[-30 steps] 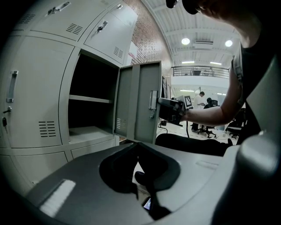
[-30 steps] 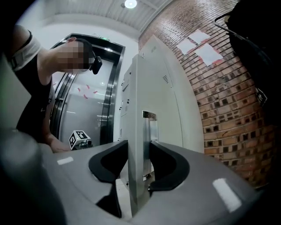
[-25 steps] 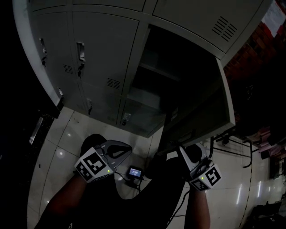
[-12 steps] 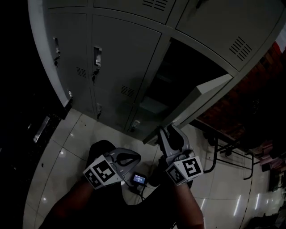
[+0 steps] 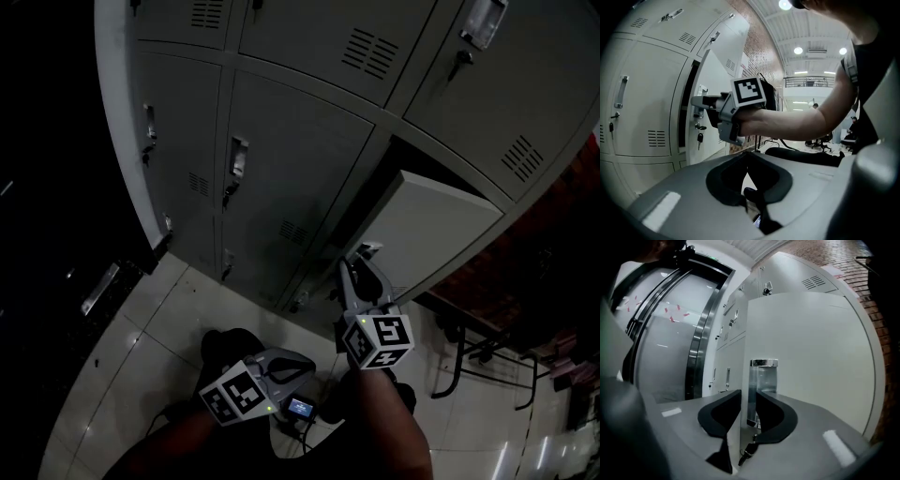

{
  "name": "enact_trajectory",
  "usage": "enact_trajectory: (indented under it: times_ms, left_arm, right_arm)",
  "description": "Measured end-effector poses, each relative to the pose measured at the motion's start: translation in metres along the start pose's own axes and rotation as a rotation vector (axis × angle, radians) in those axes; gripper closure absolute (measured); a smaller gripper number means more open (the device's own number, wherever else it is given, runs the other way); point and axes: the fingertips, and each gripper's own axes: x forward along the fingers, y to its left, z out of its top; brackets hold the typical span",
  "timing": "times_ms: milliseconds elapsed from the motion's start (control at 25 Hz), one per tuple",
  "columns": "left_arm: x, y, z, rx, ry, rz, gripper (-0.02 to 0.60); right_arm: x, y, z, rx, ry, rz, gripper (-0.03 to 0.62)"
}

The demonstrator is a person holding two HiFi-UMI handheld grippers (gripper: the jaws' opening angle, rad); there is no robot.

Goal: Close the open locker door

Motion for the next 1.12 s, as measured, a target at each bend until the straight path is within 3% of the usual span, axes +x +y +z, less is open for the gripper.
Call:
enact_trajectory:
  times_ms: [200, 680, 960, 1120]
  left_arm:
    - [-0.007, 0.005, 0.001, -0.014, -0.013, 0.007, 0.569]
    - [-0.014, 0.008, 0.002, -0.030, -0.026, 0.003, 0.569]
    - [-0.015, 0.008, 0.002, -0.031, -0.023, 0.000, 0.569]
    - [-0.016, 0.009, 0.002, -0.031, -0.028, 0.001, 0.569]
  right_arm:
    - [0.032, -0.014, 0.001, -0.037, 0.021, -0.032, 0.496]
    - [0.075, -0.043, 0.007, 0.014, 0.039, -0.045, 0.490]
    - [0.087, -0.055, 0.008, -0.012, 0.071, -0.195, 0.494]
    - [0.086, -0.055, 0.009, -0.005, 0.075, -0.213, 0.505]
